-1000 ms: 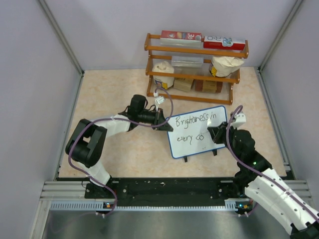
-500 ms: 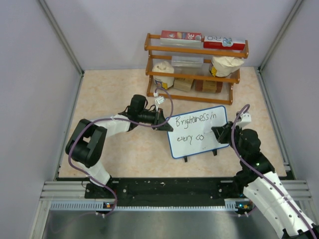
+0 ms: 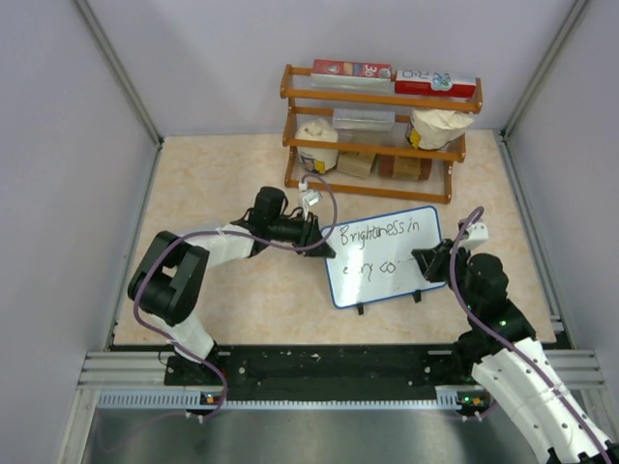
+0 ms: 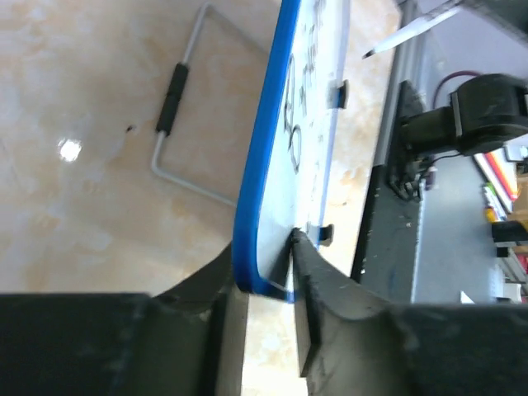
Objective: Write a sentence on the whiteboard
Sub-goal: Write with the whiteboard marker on the whiteboard.
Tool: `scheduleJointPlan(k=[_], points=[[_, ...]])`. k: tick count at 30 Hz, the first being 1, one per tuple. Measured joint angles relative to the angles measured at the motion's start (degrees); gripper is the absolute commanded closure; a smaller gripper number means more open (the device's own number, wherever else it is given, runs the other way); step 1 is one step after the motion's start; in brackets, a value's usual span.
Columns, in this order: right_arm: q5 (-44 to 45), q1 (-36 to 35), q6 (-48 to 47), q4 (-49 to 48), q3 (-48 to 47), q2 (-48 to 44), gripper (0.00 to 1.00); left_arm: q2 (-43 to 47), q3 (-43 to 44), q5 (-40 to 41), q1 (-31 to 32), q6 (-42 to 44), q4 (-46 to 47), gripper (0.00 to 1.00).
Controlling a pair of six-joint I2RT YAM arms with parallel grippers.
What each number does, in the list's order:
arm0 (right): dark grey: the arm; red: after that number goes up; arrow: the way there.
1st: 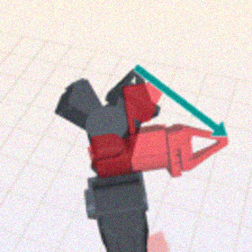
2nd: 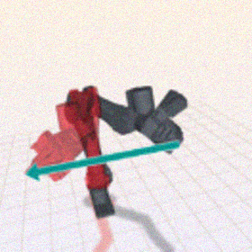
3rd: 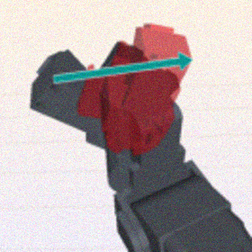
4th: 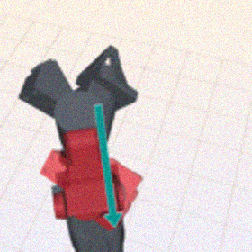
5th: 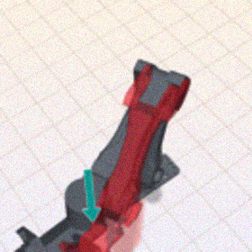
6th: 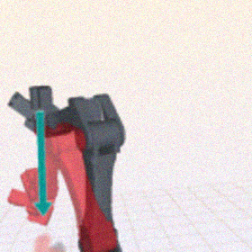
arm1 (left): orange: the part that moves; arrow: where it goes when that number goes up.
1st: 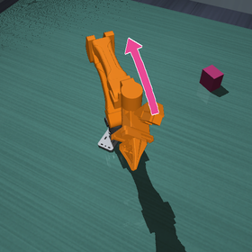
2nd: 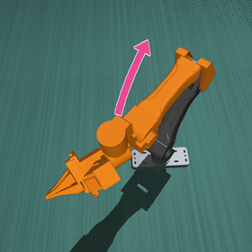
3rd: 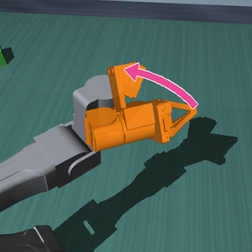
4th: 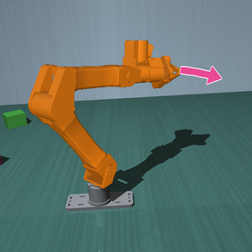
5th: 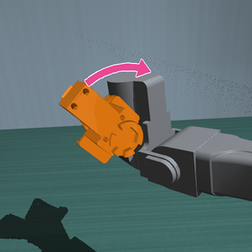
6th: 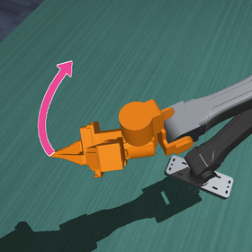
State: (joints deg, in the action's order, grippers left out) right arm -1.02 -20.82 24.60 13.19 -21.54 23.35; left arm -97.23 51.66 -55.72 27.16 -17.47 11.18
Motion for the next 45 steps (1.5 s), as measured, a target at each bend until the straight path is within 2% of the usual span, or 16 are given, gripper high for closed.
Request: scheduleJointPlan(k=[4, 8, 17, 24, 27, 28, 30, 31, 37, 45], points=[[0.00, 0.00, -0.22, 0.22, 0.00, -0.37, 1.00, -0.02, -2.75, 2.25, 0.48, 2.47, -0.04, 0.51], [0.02, 0.00, -0.55, 0.24, 0.00, -1.22, 1.00, -0.02, -4.22, 2.67, 0.81, 2.86, 0.17, 0.46], [0.04, 0.00, -0.90, 0.90, -0.02, -1.66, 1.00, 0.85, -12.24, 2.69, 2.05, -1.40, 9.42, 0.48], [0.04, 0.00, -1.22, 1.44, -0.85, -1.75, 1.00, 0.13, -14.73, 3.23, 6.29, -8.66, 20.63, 0.58], [0.02, 0.00, -1.31, 1.42, -1.14, -2.19, 1.00, -0.15, -14.73, 4.09, 7.32, -10.27, 22.69, 0.71], [0.04, 0.00, -1.36, 1.44, -1.14, -2.29, 1.00, -0.24, -14.73, 4.31, 7.37, -10.45, 22.93, 0.81], [0.00, 0.00, -1.49, 1.46, -1.14, -2.58, 1.00, -0.68, -14.71, 4.90, 7.39, -10.78, 23.15, 0.90], [-0.02, 0.00, -1.49, 1.49, -1.14, -2.73, 1.00, -0.90, -14.71, 4.98, 7.37, -11.10, 23.06, 0.99], [-0.85, 0.00, -1.66, 1.46, -1.14, -3.08, 1.00, -1.07, -14.03, 3.93, 7.52, -11.21, 23.15, 1.00], [-3.56, 0.00, -2.32, 1.38, -1.14, -3.26, 1.00, -0.35, -12.55, 0.98, 4.28, -8.63, 15.82, 1.00]])
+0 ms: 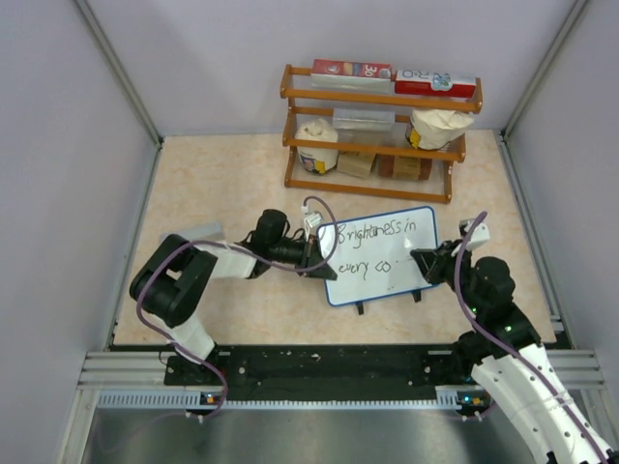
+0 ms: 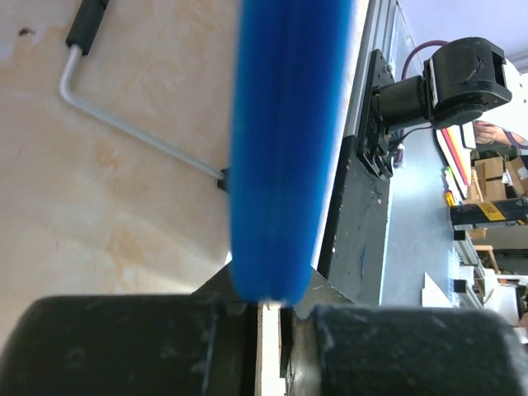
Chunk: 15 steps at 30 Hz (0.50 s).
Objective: Write a sentence on the whiteboard
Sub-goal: Write with the whiteboard marker on the whiteboard.
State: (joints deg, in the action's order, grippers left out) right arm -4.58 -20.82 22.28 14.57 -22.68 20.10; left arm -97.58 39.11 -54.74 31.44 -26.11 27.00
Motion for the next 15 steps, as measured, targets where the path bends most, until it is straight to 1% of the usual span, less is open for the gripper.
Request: scheduleJointPlan(k=[7, 15], points=[[-3.02, 0.00, -0.66, -1.77, 0.02, 0.20, 1.00, 2.01, 0.00, -3.15, -3.76, 4.31, -7.39, 1.00], [-5.66, 0.00, -0.66, -5.73, 0.57, 3.15, 1.00, 4.22, -1.22, -4.20, -6.45, 6.54, -11.13, 1.00]])
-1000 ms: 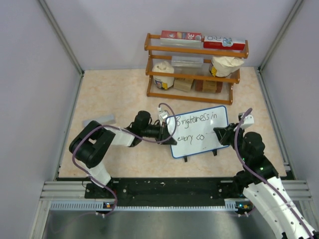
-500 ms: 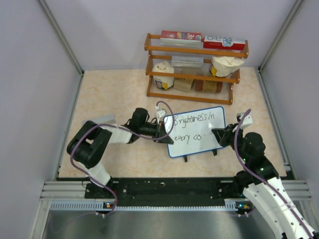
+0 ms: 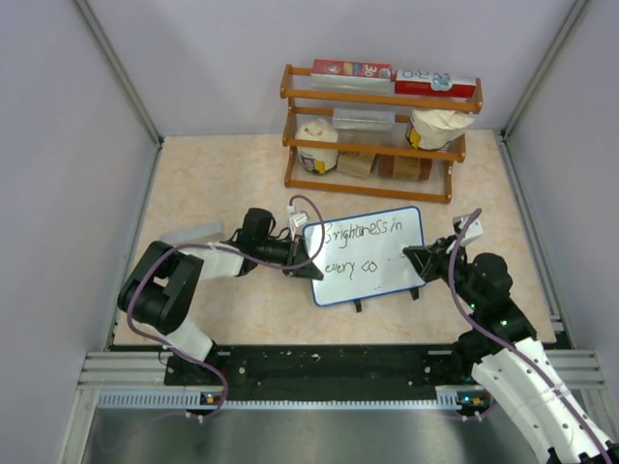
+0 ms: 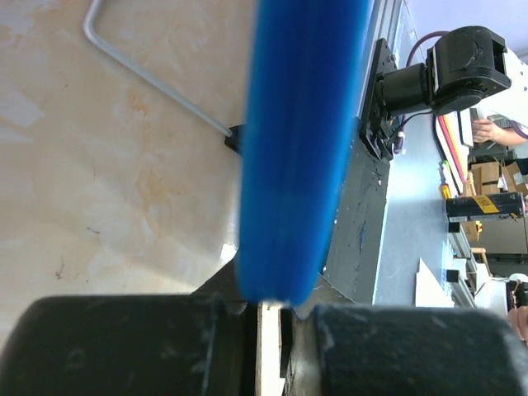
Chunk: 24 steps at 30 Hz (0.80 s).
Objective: Write a sentence on the whiteboard
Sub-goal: Write with the whiteboard marker on the whiteboard.
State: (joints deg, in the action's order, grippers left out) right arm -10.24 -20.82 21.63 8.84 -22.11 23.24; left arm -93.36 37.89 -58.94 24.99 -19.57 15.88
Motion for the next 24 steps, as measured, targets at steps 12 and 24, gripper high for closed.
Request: scheduleJointPlan(k=[12, 24], points=[[9.42, -12.17, -1.70, -4.13, 1.14, 2.78, 1.00, 0.17, -0.31, -0.24, -1.66, 0.02, -0.09, 1.00], [16.31, -12.83, -3.21, -12.68, 2.62, 10.10, 1.00, 0.17, -0.66, -0.22, -1.66, 0.00, 0.46, 1.00]])
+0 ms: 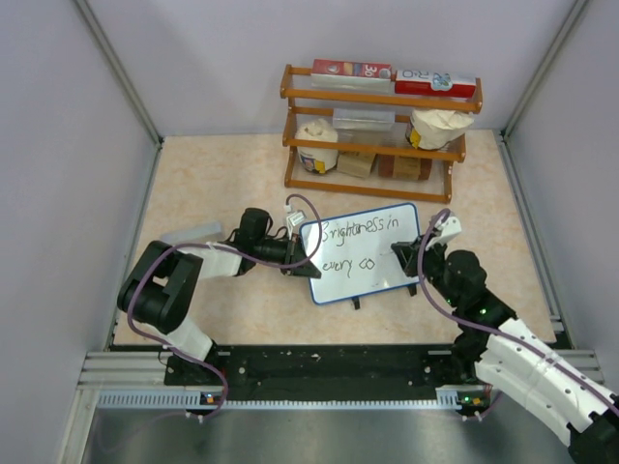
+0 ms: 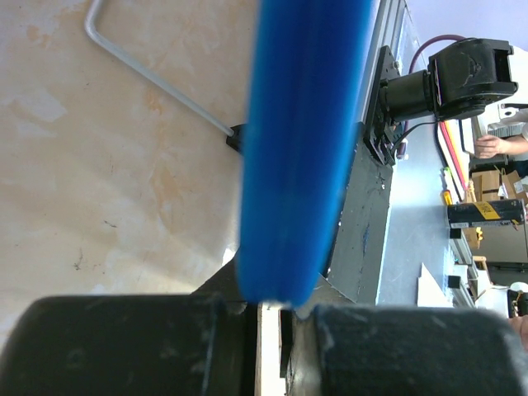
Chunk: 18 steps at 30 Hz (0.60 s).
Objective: Write a sentence on the whiteboard
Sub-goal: Write with the whiteboard marker on the whiteboard.
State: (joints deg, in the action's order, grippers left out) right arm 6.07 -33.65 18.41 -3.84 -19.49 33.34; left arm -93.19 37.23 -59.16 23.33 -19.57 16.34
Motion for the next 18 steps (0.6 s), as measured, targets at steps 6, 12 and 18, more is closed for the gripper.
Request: scheduleJointPlan(k=[6, 12, 18], points=[[-0.26, 0.00, 0.04, -1.40, 0.48, 0.61, 1.00, 0.00, -0.07, 0.00, -0.02, 0.00, 0.11, 1.00], [-1.51, 0.00, 0.24, -2.21, 1.55, 1.68, 1.00, 0.00, -0.09, -0.02, -0.02, 0.00, 0.13, 1.00], [-1.68, 0.00, 0.81, -2.38, 2.36, 1.70, 1.00, 0.00, -0.11, -0.02, -0.02, -0.02, 0.17, 1.00]])
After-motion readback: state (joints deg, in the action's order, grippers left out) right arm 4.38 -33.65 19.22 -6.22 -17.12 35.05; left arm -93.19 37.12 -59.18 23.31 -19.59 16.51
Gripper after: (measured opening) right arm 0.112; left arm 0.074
